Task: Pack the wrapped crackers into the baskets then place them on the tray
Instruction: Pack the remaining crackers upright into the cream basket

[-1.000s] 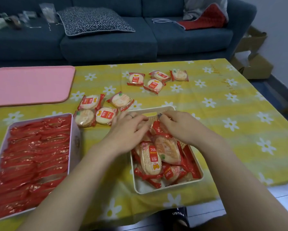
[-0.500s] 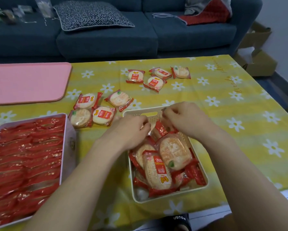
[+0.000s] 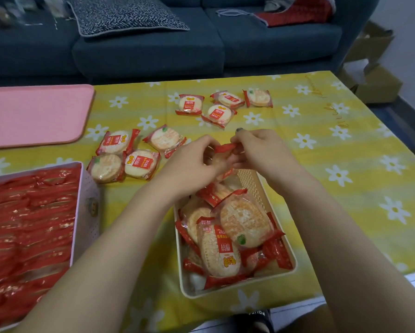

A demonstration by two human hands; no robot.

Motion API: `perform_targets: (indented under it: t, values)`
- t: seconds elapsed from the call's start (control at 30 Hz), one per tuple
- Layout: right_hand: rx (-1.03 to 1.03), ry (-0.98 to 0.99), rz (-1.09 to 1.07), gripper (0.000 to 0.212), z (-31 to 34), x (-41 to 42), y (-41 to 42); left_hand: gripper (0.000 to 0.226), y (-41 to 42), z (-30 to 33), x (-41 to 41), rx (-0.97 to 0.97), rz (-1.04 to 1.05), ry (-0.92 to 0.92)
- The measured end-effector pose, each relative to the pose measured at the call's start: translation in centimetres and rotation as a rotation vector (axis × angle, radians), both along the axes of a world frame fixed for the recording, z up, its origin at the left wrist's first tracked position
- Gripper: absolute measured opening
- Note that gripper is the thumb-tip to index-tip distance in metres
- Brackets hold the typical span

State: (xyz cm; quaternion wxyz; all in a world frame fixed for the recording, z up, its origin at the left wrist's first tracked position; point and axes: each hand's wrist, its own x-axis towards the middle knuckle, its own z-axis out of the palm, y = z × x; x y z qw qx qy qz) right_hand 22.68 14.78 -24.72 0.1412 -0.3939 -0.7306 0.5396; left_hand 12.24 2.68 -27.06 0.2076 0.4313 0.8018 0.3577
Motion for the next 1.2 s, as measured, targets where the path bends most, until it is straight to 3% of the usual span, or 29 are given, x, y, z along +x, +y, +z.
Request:
perform_targets:
  t: [0.1, 0.17, 0.27, 0.4, 0.5, 0.77, 0.97, 1.2]
  values:
    - [-0.110, 0.068, -0.010, 0.024, 0.6, 0.1, -0.1, 0.022, 0.1, -0.1, -0.3, 0.034, 0.053, 0.077]
    - [-0.005, 0.064, 0.001, 0.013, 0.7, 0.6, 0.0, 0.020, 0.1, -0.1, -0.3, 0.044, 0.091, 0.099]
    - [0.283, -0.055, 0.041, 0.017, 0.3, 1.7, 0.4, 0.020, -0.1, -0.2, -0.2, 0.060, 0.119, 0.080]
    - [0.419, -0.162, 0.200, 0.018, 0.0, 1.9, -0.1, 0.019, -0.3, -0.4, -0.3, 0.091, 0.118, 0.051]
    - [0.493, -0.165, 0.202, 0.022, -0.2, 1.9, -0.1, 0.020, -0.4, -0.5, -0.5, 0.096, 0.106, 0.082]
    - [0.421, -0.244, 0.398, 0.013, 0.3, 1.9, -1.4, 0.025, -0.1, -1.3, -0.2, 0.038, 0.024, 0.264]
    - [0.635, -0.214, 0.267, 0.043, -1.1, 1.4, -0.6, 0.020, -0.2, -1.1, -0.2, -0.094, -0.021, 0.433]
    - [0.825, -0.239, 0.248, 0.015, -2.2, 0.4, -0.4, 0.026, -0.9, -0.6, -0.4, -0.331, -0.020, 0.699]
